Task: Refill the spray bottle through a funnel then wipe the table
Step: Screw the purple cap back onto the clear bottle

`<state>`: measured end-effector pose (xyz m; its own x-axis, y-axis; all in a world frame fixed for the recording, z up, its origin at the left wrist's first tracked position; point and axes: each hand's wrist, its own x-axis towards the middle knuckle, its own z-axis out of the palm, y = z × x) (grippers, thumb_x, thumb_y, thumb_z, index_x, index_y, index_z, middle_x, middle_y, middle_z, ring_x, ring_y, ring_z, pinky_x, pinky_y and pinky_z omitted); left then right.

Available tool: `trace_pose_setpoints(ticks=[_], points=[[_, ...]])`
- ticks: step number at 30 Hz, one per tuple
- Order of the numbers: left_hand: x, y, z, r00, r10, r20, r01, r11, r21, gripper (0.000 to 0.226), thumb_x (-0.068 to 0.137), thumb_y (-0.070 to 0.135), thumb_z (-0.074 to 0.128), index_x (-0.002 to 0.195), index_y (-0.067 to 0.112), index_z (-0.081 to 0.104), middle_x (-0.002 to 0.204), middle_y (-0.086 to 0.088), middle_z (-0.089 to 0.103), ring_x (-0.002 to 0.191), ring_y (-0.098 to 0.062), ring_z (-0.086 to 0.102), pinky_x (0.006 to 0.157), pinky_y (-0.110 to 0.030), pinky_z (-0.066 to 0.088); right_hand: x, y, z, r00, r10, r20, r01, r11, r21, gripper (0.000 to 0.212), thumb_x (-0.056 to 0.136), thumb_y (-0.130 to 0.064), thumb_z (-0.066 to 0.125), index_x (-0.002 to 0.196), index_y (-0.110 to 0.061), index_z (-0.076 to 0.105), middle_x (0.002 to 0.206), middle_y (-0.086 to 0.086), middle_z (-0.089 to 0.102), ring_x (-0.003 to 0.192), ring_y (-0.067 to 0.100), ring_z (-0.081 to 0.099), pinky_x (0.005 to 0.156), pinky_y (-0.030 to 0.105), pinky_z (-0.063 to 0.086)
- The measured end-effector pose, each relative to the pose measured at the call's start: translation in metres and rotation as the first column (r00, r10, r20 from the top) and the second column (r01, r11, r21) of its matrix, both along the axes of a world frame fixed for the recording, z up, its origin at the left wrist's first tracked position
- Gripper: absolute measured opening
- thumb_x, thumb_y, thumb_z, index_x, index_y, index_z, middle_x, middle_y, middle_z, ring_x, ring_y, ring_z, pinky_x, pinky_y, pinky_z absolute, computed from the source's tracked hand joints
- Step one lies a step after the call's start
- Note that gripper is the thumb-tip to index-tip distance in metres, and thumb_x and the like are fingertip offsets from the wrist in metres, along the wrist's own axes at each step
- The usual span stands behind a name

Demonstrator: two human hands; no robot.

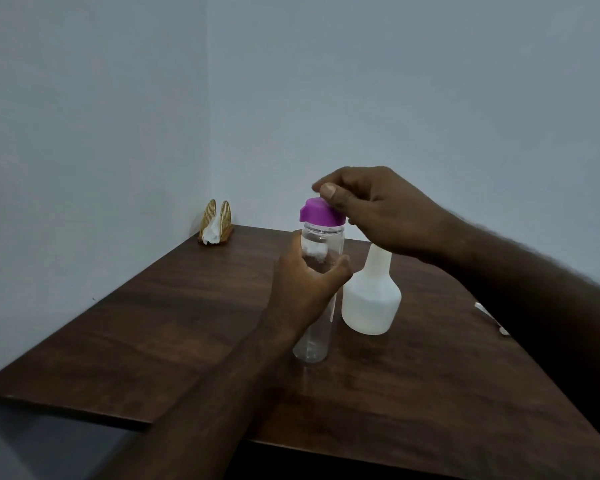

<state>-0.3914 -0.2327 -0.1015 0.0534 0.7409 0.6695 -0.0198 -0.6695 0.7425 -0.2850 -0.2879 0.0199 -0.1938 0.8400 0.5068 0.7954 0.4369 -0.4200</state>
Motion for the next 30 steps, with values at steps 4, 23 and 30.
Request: trace_pose_setpoints(ticks=[4, 23, 30], points=[[-0.0001, -0.0003, 0.0006, 1.000, 0.000, 0.004, 0.000, 1.000, 0.000, 0.051, 0.073, 0.033, 0.069, 0.116, 0.010, 0.053, 0.090, 0.001, 0.062, 0.080, -0.007, 0.063, 0.067, -0.008, 0.049, 0.0008, 0.0013, -0.0007, 0.984, -0.172, 0.046, 0.161, 0.968, 0.191, 0.030, 0.097, -0.044, 0.053, 0.081, -0.022, 0.066, 0.065, -0.011, 0.062, 0.057, 0.001, 0.056, 0.056, 0.017, 0.038], [-0.0015, -0.0017, 0.0002, 1.000, 0.001, -0.001, -0.001, 1.000, -0.002, 0.047, 0.073, 0.033, 0.068, 0.111, 0.009, 0.054, 0.087, 0.000, 0.063, 0.078, -0.007, 0.063, 0.065, -0.010, 0.050, -0.0030, 0.0031, 0.0005, 0.982, -0.148, -0.120, 0.171, 0.961, 0.216, 0.029, 0.101, -0.042, 0.047, 0.090, -0.019, 0.061, 0.080, 0.001, 0.069, 0.074, 0.013, 0.063, 0.065, 0.026, 0.047], [-0.0034, -0.0014, 0.0006, 1.000, -0.001, 0.000, 0.001, 1.000, -0.018, 0.040, 0.079, 0.024, 0.073, 0.111, 0.012, 0.053, 0.085, 0.003, 0.062, 0.078, -0.004, 0.062, 0.064, -0.007, 0.048, -0.0034, 0.0042, -0.0043, 0.976, -0.209, -0.061, 0.218, 0.947, 0.235, 0.033, 0.099, -0.049, 0.048, 0.093, -0.020, 0.063, 0.064, -0.007, 0.062, 0.060, 0.005, 0.057, 0.057, 0.022, 0.040]])
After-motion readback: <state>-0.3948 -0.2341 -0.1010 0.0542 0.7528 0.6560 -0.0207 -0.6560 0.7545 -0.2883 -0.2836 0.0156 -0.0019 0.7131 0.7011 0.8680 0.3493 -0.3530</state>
